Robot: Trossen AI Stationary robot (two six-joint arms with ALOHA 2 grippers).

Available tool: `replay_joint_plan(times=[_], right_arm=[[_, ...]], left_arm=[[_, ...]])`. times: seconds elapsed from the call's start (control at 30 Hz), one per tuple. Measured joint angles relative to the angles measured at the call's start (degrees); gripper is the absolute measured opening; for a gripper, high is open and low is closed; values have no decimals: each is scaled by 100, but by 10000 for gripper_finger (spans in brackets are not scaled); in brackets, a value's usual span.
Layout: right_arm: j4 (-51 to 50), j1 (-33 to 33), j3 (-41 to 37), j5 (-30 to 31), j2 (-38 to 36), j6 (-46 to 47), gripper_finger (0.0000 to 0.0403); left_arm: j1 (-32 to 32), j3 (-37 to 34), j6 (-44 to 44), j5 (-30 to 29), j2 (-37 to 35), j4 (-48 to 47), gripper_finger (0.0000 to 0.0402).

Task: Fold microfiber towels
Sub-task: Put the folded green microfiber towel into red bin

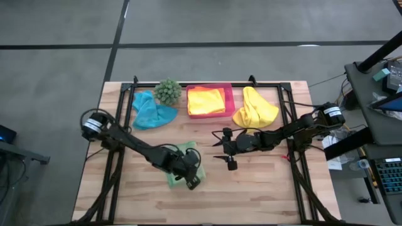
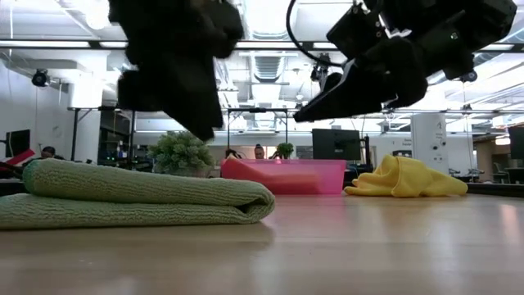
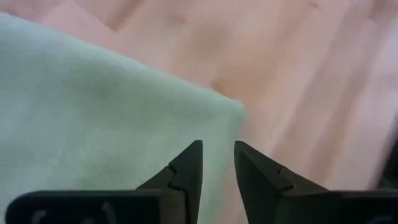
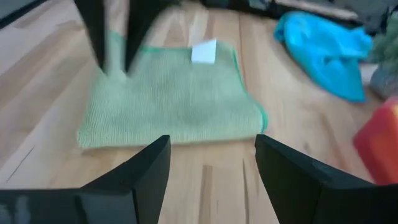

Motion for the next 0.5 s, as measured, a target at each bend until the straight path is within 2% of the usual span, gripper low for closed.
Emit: replay_joint_plan(times=[0.2,0.37,0.5], right_arm=[[-445,2,0,0,-8,391,224],[-418,1,0,1,-3,391,224],[-419,0,0,2,-3,529,224]], left_arm=[[-246,-7,5,251,-183,-396,77],[-315,-11,-3,351,-243,-985,77],[-309,-17,1,365,-249,-1043,77]])
